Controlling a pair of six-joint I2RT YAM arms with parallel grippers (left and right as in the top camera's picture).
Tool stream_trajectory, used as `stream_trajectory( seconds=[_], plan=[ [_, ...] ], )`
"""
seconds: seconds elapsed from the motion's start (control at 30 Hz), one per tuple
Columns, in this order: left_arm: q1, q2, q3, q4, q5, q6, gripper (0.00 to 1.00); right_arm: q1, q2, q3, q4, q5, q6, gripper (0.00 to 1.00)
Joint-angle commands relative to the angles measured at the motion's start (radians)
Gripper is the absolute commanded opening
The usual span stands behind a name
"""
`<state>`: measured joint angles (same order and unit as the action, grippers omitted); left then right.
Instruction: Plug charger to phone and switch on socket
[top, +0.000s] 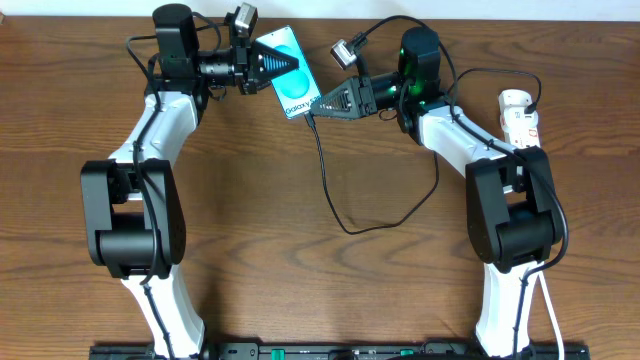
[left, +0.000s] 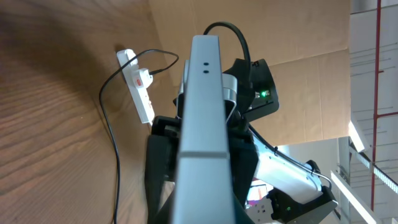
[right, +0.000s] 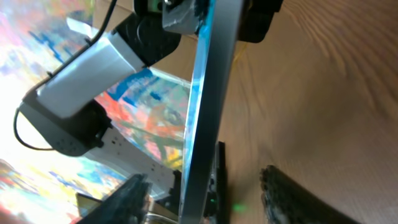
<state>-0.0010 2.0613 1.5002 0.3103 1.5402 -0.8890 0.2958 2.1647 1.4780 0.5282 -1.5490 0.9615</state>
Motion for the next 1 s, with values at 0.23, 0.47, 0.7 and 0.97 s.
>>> stream_trajectory(
  seconds=[0.23, 0.47, 0.7, 0.97],
  plan=[
    [0.004, -0.020, 0.007, 0.003, 0.033, 0.028, 0.07, -0.004, -0.004, 0.018, 0.007, -0.010, -0.013, 0.99],
    [0.007, -0.020, 0.007, 0.003, 0.033, 0.028, 0.08, -0.012, -0.005, 0.018, 0.008, -0.005, -0.015, 0.99],
    [0.016, -0.020, 0.007, 0.010, 0.033, 0.031, 0.07, -0.055, -0.005, 0.018, 0.008, 0.019, 0.018, 0.99],
    [0.049, -0.020, 0.007, 0.005, 0.033, 0.030, 0.07, -0.111, -0.007, 0.018, 0.016, 0.046, 0.078, 0.99]
  ],
)
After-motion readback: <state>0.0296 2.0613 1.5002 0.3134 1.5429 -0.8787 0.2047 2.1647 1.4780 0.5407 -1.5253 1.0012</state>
